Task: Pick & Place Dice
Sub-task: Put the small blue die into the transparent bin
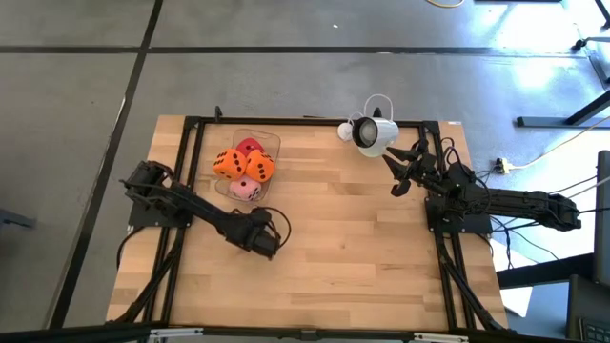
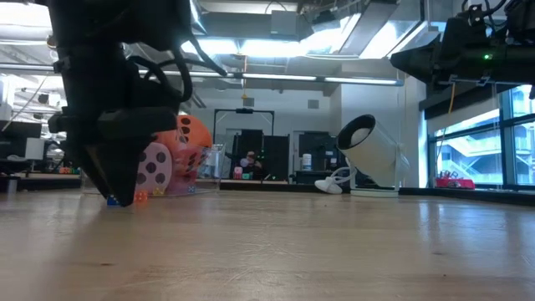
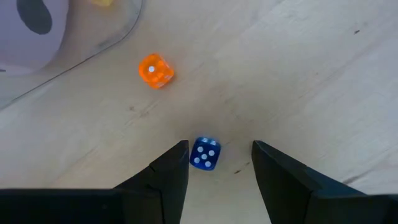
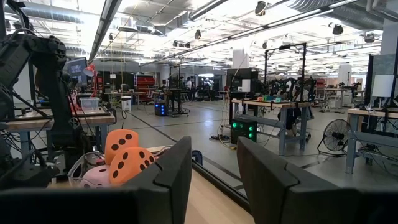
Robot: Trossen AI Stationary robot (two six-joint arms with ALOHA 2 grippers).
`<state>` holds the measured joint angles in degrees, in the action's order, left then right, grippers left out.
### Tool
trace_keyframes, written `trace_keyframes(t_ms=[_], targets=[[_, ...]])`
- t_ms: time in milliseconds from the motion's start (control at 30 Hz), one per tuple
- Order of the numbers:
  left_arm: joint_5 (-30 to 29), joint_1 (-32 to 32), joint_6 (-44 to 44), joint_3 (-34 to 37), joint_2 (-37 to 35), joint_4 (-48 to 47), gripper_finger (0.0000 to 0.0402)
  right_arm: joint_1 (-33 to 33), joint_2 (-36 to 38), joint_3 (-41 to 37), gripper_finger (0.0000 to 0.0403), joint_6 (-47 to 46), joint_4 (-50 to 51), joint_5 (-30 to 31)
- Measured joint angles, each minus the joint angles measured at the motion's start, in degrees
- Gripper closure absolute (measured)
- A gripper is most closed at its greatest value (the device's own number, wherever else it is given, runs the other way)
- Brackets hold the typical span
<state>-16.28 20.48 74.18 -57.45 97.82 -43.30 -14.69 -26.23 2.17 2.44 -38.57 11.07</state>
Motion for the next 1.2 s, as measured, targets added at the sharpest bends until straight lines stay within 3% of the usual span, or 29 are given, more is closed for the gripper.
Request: trace_keyframes(t_ms=[400,933,1200], targets=[[0.82,-0.38,-0.05,0.0,0.0,0.08,0.0235,0.01,0.0,0.0,0.0273,0.0,0.0,0.0],[-1.92,-0.2,-0.03,0.0,0.0,1.33,0.0379,-0.01,0.0,0.0,0.0273,0.0,0.02,0.0],[-8.5,4.94,0.21,0.0,0.0,8.71,0.0373,0.0,-0.01,0.0,0.0273,0.0,0.02,0.0]])
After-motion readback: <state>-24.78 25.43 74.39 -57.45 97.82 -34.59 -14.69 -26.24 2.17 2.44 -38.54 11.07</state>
